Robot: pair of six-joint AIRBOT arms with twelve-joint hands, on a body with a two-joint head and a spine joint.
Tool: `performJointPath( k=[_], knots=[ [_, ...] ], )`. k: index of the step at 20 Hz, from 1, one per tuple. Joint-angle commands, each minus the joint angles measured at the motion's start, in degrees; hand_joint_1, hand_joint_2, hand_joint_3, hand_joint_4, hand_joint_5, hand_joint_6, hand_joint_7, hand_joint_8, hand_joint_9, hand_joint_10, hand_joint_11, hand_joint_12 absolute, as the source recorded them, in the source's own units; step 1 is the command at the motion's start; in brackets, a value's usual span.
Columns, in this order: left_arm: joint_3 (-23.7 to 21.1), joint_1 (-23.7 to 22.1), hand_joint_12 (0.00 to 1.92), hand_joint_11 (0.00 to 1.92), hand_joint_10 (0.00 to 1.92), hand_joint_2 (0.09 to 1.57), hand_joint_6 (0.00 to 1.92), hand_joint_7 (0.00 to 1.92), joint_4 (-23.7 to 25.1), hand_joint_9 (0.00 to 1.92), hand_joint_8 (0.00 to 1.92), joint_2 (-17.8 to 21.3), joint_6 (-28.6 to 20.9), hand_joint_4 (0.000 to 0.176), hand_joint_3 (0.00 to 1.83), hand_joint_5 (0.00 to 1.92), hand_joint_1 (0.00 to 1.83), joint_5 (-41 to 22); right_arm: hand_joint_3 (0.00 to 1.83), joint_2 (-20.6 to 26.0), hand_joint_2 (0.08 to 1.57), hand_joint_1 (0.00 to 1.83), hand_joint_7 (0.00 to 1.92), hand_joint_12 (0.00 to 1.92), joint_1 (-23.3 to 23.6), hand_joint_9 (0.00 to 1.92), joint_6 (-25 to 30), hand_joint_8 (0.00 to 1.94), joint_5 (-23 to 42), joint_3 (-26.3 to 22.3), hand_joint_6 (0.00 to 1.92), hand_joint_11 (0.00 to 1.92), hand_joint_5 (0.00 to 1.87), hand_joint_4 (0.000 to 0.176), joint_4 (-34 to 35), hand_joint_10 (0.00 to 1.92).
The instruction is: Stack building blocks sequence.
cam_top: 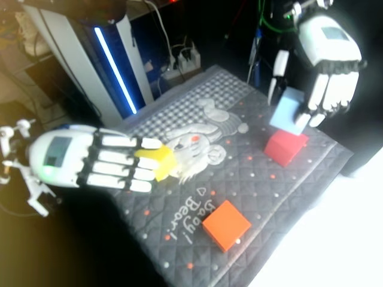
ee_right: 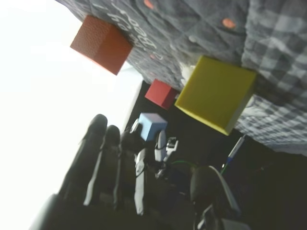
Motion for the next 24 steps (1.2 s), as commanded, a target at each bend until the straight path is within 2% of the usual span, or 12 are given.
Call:
performJointPath(
  k=[1, 3, 4, 8, 10, 14, 16, 17, 20, 22, 23, 24],
  knots=[
    [0.5, -1.0, 1.05, 0.9, 0.95, 1.02, 0.67, 1.23, -0.3, 1.12, 0.47, -0.4, 0.0, 0.0, 0.0, 1.13, 1.4, -4.8, 0.0, 0.1, 1.33, 0.3, 0.24, 0.05, 0.4, 0.23, 0.0, 0.01, 6.7, 0.2, 0.0, 0.27, 0.15, 0.136, 1.7, 0.01],
    [1.2, -1.0, 1.12, 0.85, 0.9, 1.01, 0.68, 1.25, -0.3, 1.14, 0.46, -0.9, 0.0, 0.0, 0.0, 1.14, 1.41, -4.2, 0.0, 0.0, 1.32, 0.3, 0.25, 0.05, 0.4, 0.23, 0.0, 0.01, 6.7, 0.2, 0.01, 0.27, 0.16, 0.138, 1.7, 0.01],
    [1.6, -1.2, 1.17, 0.8, 0.94, 1.02, 0.61, 1.19, -0.1, 1.1, 0.59, -1.3, 0.0, 0.0, 0.0, 1.16, 1.4, -3.8, 0.0, 0.0, 1.33, 0.29, 0.24, 0.05, 0.4, 0.23, 0.0, 0.0, 6.6, 0.3, 0.0, 0.27, 0.15, 0.139, 1.7, 0.0],
    [3.6, -1.3, 1.1, 0.83, 0.87, 1.02, 0.75, 1.2, 0.4, 1.13, 0.57, -3.2, 0.0, 0.0, 0.0, 1.1, 1.4, -2.4, 0.0, -0.3, 1.34, 0.32, 0.27, 0.05, 0.4, 0.25, 0.0, 0.0, 6.5, 0.4, 0.0, 0.28, 0.17, 0.114, 1.6, 0.0],
    [4.6, -1.5, 1.14, 0.8, 0.91, 1.02, 0.71, 1.2, 0.6, 1.11, 0.56, -4.3, 0.0, 0.0, 0.0, 1.13, 1.4, -1.8, 0.0, -0.3, 1.33, 0.29, 0.26, 0.04, 0.4, 0.25, 0.0, 0.0, 6.5, 0.4, 0.0, 0.27, 0.17, 0.131, 1.6, 0.0],
    [5.4, -1.6, 1.32, 0.84, 1.06, 1.04, 0.57, 1.1, 1.3, 1.06, 0.76, -5.2, 0.0, 0.0, 0.0, 1.15, 1.4, -0.6, 0.0, -0.4, 1.32, 0.27, 0.26, 0.04, 0.4, 0.25, 0.0, 0.0, 6.5, 0.5, 0.0, 0.27, 0.18, 0.116, 1.6, 0.0],
    [5.6, -1.6, 1.27, 0.81, 1.03, 1.04, 0.61, 1.12, 1.8, 1.06, 0.73, -5.4, 0.0, 0.0, 0.0, 1.14, 1.4, -0.1, 0.0, -0.4, 1.33, 0.27, 0.26, 0.04, 0.4, 0.25, 0.0, 0.0, 6.5, 0.5, 0.0, 0.28, 0.17, 0.123, 1.6, 0.0],
    [5.6, -1.6, 1.23, 0.73, 1.03, 1.05, 0.69, 1.1, 2.0, 1.03, 0.77, -5.4, 0.0, 0.0, 0.0, 1.12, 1.4, 0.1, 0.0, -0.4, 1.34, 0.25, 0.26, 0.05, 0.4, 0.27, 0.0, 0.0, 6.5, 0.5, 0.0, 0.3, 0.17, 0.117, 1.6, 0.01],
    [5.7, -1.6, 1.24, 0.77, 1.06, 1.06, 0.71, 1.05, 2.5, 1.02, 0.83, -5.4, 0.0, 0.0, 0.0, 1.11, 1.39, 0.7, 0.0, -0.4, 1.33, 0.24, 0.26, 0.04, 0.4, 0.27, 0.0, 0.0, 6.5, 0.5, 0.0, 0.29, 0.17, 0.114, 1.6, 0.0],
    [5.8, -1.5, 1.21, 0.81, 1.02, 1.04, 0.66, 1.1, 2.5, 1.07, 0.77, -5.4, 0.1, 0.0, 0.0, 1.11, 1.4, 0.9, 0.0, -0.5, 1.33, 0.24, 0.27, 0.04, 0.4, 0.28, 0.0, 0.0, 6.5, 0.6, 0.0, 0.3, 0.17, 0.113, 1.7, 0.01],
    [5.8, -1.5, 1.22, 0.74, 1.07, 1.05, 0.62, 1.1, 2.5, 1.01, 0.83, -5.5, 0.1, 0.0, 0.0, 1.1, 1.39, 1.1, 0.0, -0.5, 1.34, 0.25, 0.28, 0.05, 0.4, 0.28, 0.0, 0.0, 6.5, 0.6, 0.0, 0.31, 0.17, 0.109, 1.7, 0.01],
    [5.8, -1.5, 1.19, 0.69, 1.09, 1.05, 0.48, 1.12, 2.5, 1.01, 0.85, -5.5, 0.1, 0.0, 0.0, 1.13, 1.4, 1.1, 0.0, -0.5, 1.34, 0.25, 0.28, 0.05, 0.4, 0.28, 0.0, 0.01, 6.5, 0.6, 0.0, 0.31, 0.17, 0.111, 1.7, 0.01]
  ],
)
